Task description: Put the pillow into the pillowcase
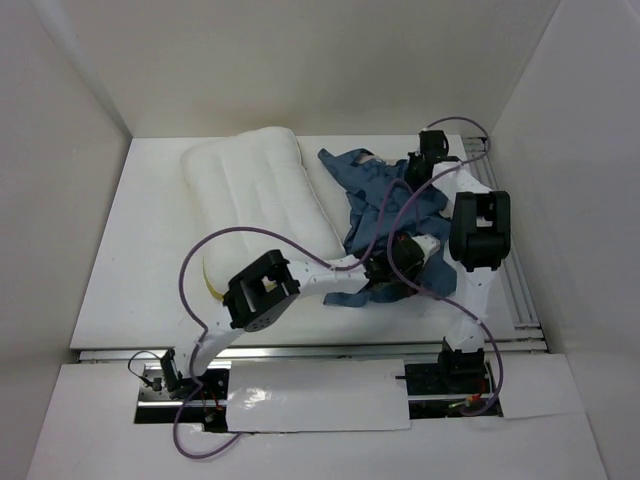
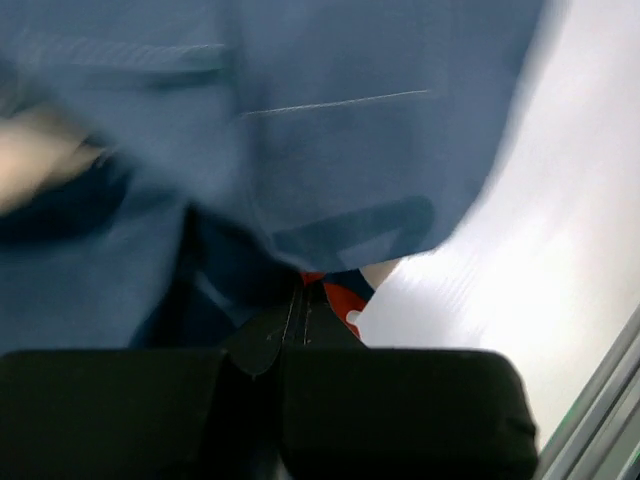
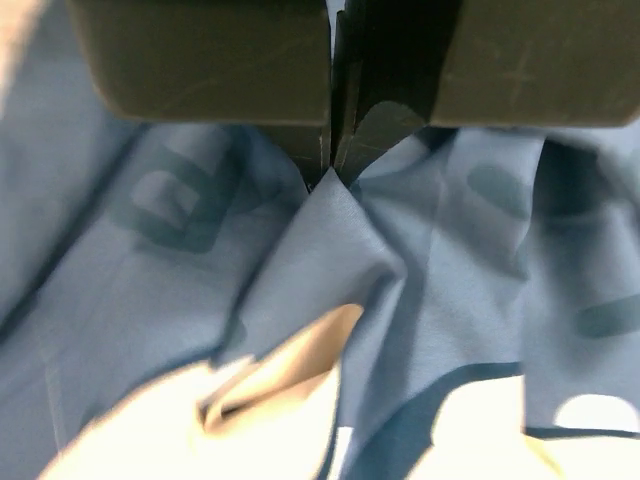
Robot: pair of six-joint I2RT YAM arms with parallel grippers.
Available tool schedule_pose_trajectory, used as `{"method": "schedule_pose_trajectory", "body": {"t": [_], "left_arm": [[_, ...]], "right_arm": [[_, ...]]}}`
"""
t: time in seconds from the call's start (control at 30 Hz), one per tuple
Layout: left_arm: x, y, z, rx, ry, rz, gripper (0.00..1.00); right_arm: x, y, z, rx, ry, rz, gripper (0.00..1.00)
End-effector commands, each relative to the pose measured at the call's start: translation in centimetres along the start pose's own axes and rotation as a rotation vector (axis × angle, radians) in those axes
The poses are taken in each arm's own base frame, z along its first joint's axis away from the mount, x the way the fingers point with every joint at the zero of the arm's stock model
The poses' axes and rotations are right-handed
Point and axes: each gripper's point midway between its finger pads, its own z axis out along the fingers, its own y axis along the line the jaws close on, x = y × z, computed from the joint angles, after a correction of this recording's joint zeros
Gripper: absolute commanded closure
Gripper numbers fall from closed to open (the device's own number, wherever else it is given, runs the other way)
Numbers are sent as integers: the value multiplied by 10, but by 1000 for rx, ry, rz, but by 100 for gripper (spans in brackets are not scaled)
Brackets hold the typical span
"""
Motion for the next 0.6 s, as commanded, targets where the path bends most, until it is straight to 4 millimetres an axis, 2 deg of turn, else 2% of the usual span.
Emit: {"method": "schedule_pose_trajectory", "body": {"t": [0.0, 0.03, 0.07, 0.13, 0.17, 0.27, 0.3, 0.33, 0.37, 0.4, 0.43, 0.47, 0.5, 0.53, 0.57], "left_arm": [[-4, 45, -55, -164, -9, -29, 100], [-45, 36, -99, -158, -120, -38, 100], [-30, 51, -115, -185, -108, -28, 100], [-56, 50, -159, -188, -224, -10, 100], [-71, 49, -204, -187, -302, 15, 100], [-97, 50, -270, -198, -440, 38, 100], [-109, 49, -308, -199, -517, 55, 100], [-121, 54, -330, -212, -568, 38, 100], [-123, 66, -345, -247, -584, 47, 100], [-133, 69, -378, -253, -648, 28, 100], [-137, 76, -393, -265, -674, 16, 100], [-145, 92, -414, -316, -718, -12, 100], [-147, 101, -428, -346, -740, -16, 100], [-158, 110, -459, -375, -812, -42, 100], [-157, 118, -471, -406, -816, -41, 100]], "right_arm": [[-86, -22, -75, 36, -259, 70, 100], [-92, -29, -88, 52, -275, 100, 100], [-109, -36, -114, 77, -330, 125, 100], [-118, -60, -141, 131, -358, 168, 100], [-136, -67, -174, 150, -432, 191, 100], [-150, -86, -227, 197, -524, 212, 100], [-159, -96, -260, 229, -590, 229, 100], [-163, -102, -278, 251, -626, 240, 100], [-173, -103, -312, 256, -698, 263, 100], [-174, -108, -328, 274, -717, 273, 100], [-182, -117, -353, 296, -765, 288, 100], [-185, -120, -370, 310, -794, 297, 100], [-188, -122, -397, 344, -844, 303, 100], [-192, -123, -417, 369, -878, 301, 100], [-192, -126, -431, 400, -893, 286, 100]]}}
